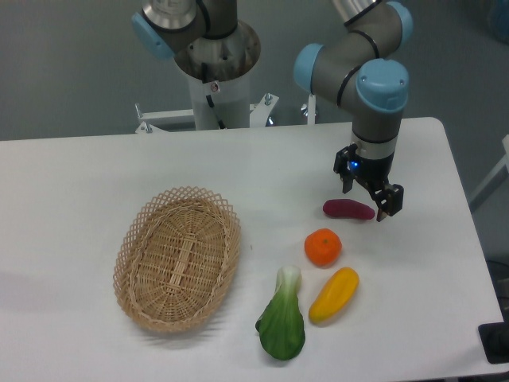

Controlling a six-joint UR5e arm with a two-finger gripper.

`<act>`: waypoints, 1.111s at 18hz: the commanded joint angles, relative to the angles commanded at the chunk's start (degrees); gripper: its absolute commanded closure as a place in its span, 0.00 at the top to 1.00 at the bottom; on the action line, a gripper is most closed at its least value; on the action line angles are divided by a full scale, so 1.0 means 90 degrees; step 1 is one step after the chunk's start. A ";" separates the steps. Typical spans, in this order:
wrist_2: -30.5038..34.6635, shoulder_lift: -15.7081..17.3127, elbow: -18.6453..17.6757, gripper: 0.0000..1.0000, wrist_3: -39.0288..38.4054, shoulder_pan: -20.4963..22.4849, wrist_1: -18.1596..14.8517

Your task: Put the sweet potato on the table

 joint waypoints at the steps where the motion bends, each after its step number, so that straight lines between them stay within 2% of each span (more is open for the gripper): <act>1: -0.0019 0.0039 0.0166 1.00 -0.0157 -0.0049 -0.0019; 4: 0.0029 0.0166 0.0557 1.00 -0.0227 -0.0089 -0.0078; 7: 0.0000 0.0478 0.0617 1.00 -0.0159 -0.0069 -0.0117; 11: 0.0010 0.0586 0.0919 1.00 0.0104 0.0048 -0.0643; 17: 0.0039 0.0625 0.1388 1.00 0.1693 0.0575 -0.1834; 20: 0.0049 0.0703 0.1389 1.00 0.2380 0.0770 -0.2060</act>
